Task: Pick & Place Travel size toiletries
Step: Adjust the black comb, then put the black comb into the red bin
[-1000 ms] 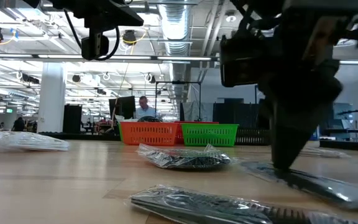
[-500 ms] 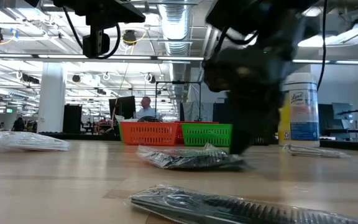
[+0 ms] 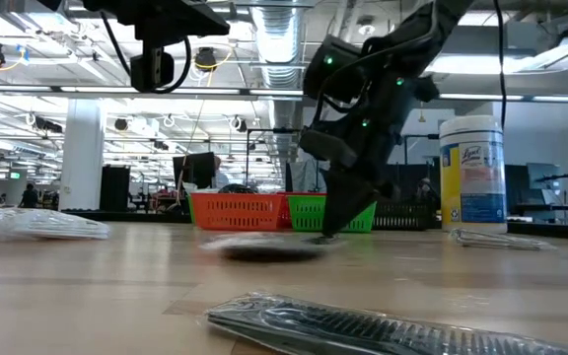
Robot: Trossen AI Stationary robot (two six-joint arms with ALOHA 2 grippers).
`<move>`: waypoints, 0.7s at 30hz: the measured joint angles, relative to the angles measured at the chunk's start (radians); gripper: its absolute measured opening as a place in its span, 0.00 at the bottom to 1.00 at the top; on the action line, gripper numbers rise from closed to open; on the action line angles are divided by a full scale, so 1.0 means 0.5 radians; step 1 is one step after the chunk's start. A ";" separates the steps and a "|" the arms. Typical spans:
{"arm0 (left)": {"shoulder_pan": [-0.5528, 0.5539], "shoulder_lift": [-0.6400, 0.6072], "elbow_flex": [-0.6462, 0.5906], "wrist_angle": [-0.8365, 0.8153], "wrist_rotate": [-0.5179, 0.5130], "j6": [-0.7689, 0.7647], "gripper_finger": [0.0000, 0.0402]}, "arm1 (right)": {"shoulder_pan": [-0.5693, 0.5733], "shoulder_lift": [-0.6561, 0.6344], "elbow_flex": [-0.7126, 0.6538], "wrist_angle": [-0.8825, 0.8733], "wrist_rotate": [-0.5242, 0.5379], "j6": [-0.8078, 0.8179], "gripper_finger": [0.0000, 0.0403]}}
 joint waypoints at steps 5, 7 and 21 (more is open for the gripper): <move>-0.019 0.000 0.000 -0.003 -0.017 0.002 0.00 | -0.090 -0.041 0.063 -0.027 0.012 -0.112 0.00; -0.019 0.000 0.000 -0.006 -0.065 0.010 0.00 | -0.107 -0.081 0.111 -0.010 0.036 -0.141 0.00; 0.123 0.000 0.000 -0.260 -0.613 0.285 0.00 | 0.183 -0.306 0.267 0.031 -0.033 -0.486 0.00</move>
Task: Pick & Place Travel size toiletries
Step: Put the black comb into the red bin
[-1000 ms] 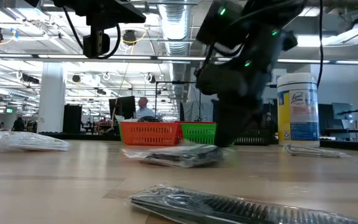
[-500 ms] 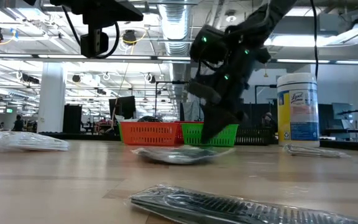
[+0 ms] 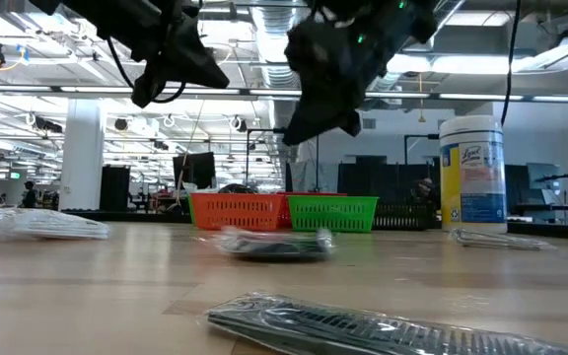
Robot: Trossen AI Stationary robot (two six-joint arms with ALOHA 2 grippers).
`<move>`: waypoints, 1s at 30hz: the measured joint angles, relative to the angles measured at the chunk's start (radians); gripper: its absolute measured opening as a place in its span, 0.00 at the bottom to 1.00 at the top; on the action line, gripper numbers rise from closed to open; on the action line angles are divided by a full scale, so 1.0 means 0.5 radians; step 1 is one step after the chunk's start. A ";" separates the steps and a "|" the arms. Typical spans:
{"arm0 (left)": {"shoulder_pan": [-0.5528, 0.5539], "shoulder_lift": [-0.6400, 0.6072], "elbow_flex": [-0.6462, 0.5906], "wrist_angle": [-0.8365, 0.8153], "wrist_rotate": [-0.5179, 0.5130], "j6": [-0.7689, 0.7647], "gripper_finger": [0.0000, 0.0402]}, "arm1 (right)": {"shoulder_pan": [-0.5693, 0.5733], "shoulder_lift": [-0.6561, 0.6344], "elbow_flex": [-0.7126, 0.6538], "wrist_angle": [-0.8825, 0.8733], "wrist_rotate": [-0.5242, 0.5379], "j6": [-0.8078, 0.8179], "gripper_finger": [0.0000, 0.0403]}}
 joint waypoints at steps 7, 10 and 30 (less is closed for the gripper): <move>0.037 0.000 0.000 0.009 -0.010 0.100 0.00 | 0.281 0.045 -0.001 0.335 0.066 -0.053 0.00; 0.037 0.000 0.000 0.012 -0.012 0.098 0.00 | 0.354 0.093 0.012 0.561 0.119 -0.035 0.00; -0.004 0.000 0.000 0.231 -0.007 -0.042 0.00 | 1.036 0.467 -0.123 1.146 0.409 0.542 0.00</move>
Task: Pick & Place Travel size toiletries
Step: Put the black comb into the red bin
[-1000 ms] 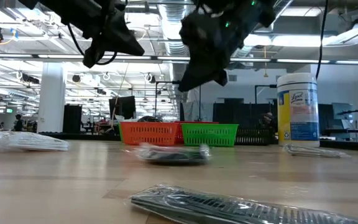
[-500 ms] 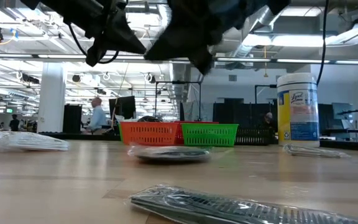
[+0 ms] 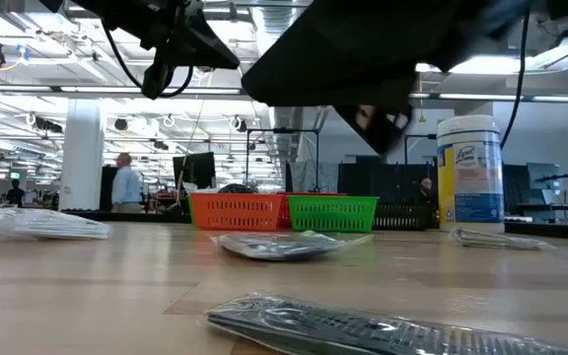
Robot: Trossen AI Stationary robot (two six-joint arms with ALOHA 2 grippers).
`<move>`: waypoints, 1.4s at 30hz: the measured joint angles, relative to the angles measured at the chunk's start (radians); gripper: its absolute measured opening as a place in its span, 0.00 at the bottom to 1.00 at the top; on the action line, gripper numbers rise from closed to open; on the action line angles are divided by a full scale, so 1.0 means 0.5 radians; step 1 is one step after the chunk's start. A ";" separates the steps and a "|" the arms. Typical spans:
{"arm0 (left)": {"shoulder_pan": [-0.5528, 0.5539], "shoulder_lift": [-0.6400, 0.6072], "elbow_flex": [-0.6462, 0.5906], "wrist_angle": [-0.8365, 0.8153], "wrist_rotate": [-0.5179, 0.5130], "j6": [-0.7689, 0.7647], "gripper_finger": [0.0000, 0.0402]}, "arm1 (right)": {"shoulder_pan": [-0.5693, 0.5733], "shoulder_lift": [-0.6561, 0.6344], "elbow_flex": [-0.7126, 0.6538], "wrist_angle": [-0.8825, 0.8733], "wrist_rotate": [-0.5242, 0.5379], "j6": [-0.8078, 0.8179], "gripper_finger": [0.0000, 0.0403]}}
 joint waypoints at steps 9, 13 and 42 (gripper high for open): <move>-0.149 -0.001 0.001 0.129 -0.074 -0.109 0.00 | 0.196 0.148 -0.001 -0.130 0.192 0.267 0.00; -0.211 -0.001 0.001 0.146 -0.087 -0.138 0.00 | 0.236 0.198 0.000 -0.130 0.248 0.459 0.00; -0.259 0.000 0.001 0.214 -0.215 -0.207 0.00 | 0.284 0.179 0.235 -1.300 0.021 0.813 0.00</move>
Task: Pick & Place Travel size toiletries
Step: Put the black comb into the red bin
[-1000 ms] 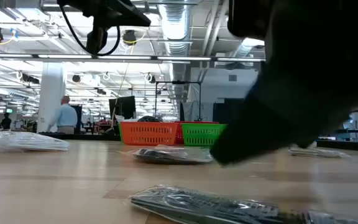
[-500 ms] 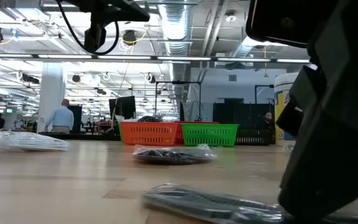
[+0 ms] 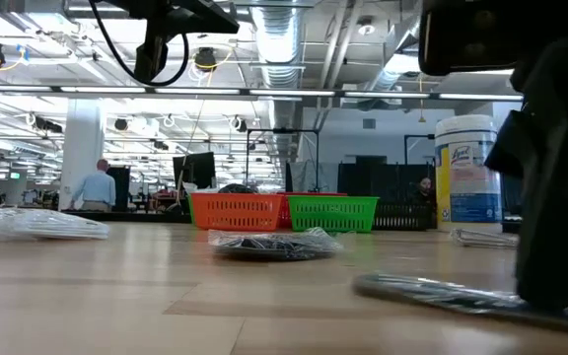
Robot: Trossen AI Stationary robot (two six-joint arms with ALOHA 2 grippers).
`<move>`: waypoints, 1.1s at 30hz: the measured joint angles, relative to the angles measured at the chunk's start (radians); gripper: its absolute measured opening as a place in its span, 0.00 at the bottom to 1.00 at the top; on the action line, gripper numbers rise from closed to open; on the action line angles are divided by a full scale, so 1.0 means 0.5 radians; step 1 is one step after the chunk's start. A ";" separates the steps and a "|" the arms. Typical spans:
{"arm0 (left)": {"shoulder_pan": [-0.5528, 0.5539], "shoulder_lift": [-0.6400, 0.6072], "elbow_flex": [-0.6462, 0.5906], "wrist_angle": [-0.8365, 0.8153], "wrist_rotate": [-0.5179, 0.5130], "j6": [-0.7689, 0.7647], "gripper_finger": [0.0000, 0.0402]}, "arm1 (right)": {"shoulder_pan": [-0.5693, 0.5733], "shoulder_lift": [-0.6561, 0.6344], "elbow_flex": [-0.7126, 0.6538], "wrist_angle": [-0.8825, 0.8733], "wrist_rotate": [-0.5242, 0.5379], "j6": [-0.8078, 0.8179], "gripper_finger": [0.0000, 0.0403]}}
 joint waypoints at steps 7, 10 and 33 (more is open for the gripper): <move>0.000 0.000 0.000 0.014 -0.036 0.002 0.00 | 0.012 -0.024 0.121 -1.006 -0.153 0.365 0.00; 0.000 0.000 0.000 0.014 -0.042 0.008 0.00 | 0.016 -0.024 0.121 -1.217 -0.164 0.390 0.00; -0.122 0.001 0.000 0.143 -0.097 0.008 0.00 | -0.057 -0.329 -0.391 -0.281 0.181 0.656 0.00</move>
